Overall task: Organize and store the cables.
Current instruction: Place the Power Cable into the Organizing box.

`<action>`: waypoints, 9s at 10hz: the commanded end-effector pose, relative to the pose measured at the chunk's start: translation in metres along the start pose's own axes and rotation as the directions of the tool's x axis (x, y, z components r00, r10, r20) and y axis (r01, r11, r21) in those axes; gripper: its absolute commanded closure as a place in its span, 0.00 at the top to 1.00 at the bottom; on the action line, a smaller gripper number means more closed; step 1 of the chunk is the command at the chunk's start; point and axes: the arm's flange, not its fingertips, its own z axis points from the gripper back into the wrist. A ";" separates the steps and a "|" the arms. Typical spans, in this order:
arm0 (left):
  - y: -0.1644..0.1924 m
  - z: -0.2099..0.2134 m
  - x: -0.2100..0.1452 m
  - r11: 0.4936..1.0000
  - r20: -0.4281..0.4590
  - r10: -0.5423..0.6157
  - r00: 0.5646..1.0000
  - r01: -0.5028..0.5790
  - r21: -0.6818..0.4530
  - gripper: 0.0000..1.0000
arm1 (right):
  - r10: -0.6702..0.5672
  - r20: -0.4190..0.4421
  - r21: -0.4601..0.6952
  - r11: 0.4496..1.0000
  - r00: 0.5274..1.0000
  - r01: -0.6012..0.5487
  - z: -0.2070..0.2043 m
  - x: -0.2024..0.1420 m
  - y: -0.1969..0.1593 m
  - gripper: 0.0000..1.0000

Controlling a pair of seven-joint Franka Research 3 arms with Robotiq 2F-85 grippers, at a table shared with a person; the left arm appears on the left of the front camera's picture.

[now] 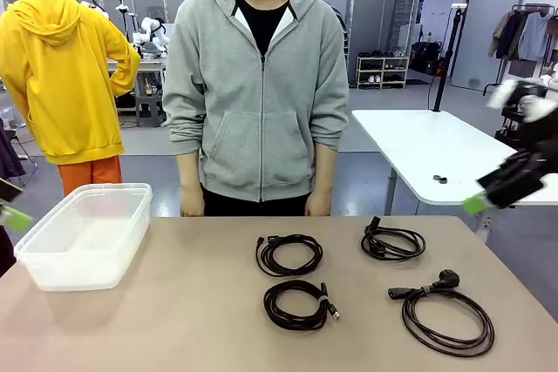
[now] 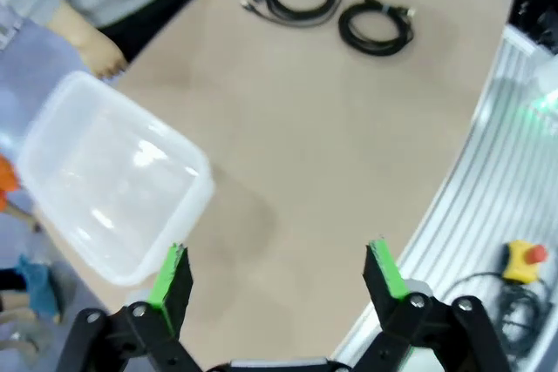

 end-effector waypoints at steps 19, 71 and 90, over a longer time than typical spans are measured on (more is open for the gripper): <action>0.044 0.047 -0.076 0.986 0.135 0.148 0.980 -0.157 0.060 1.00 | -0.016 0.160 -0.015 1.000 0.987 0.019 0.099 -0.095 -0.015 1.00; 0.044 0.047 -0.076 0.986 0.135 0.148 0.980 -0.157 0.060 1.00 | 0.563 -0.533 0.302 0.824 0.632 -0.479 -0.170 0.056 -0.053 0.00; 0.044 0.047 -0.076 0.986 0.135 0.148 0.980 -0.157 0.060 1.00 | 0.741 -0.343 0.556 0.656 0.577 -0.510 -0.372 0.300 0.204 0.18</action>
